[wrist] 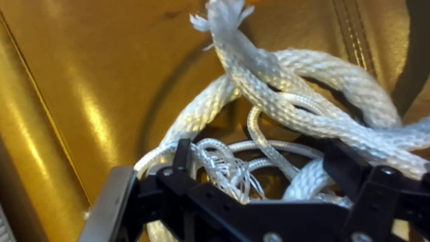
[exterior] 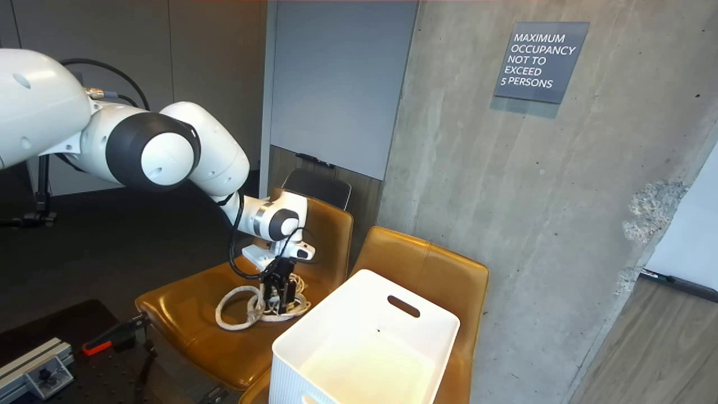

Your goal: Shift the pieces of rope, one after the other, to the laundry basket

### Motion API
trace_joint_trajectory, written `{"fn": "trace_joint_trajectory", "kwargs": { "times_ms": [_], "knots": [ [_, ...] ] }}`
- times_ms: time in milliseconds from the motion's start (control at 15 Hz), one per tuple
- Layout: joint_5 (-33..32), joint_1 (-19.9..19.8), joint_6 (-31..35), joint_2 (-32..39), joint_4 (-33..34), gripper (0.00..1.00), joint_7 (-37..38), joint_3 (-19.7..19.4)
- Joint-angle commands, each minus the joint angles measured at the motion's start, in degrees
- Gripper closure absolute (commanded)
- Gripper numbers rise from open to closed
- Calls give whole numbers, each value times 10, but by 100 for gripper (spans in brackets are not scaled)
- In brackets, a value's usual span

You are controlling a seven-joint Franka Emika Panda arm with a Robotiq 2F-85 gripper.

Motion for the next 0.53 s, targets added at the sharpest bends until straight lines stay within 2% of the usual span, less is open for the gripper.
{"fn": "trace_joint_trajectory", "kwargs": {
  "times_ms": [0,67,133,267,467],
  "knots": [
    [15,-8,-64,54,88,0,-18,5],
    [14,-7,-77,65,107,3,-18,4],
    [13,-7,-90,73,122,27,-18,4],
    [12,-7,-113,90,153,28,-17,2],
    [9,-6,-142,108,188,52,-15,1]
  ]
}}
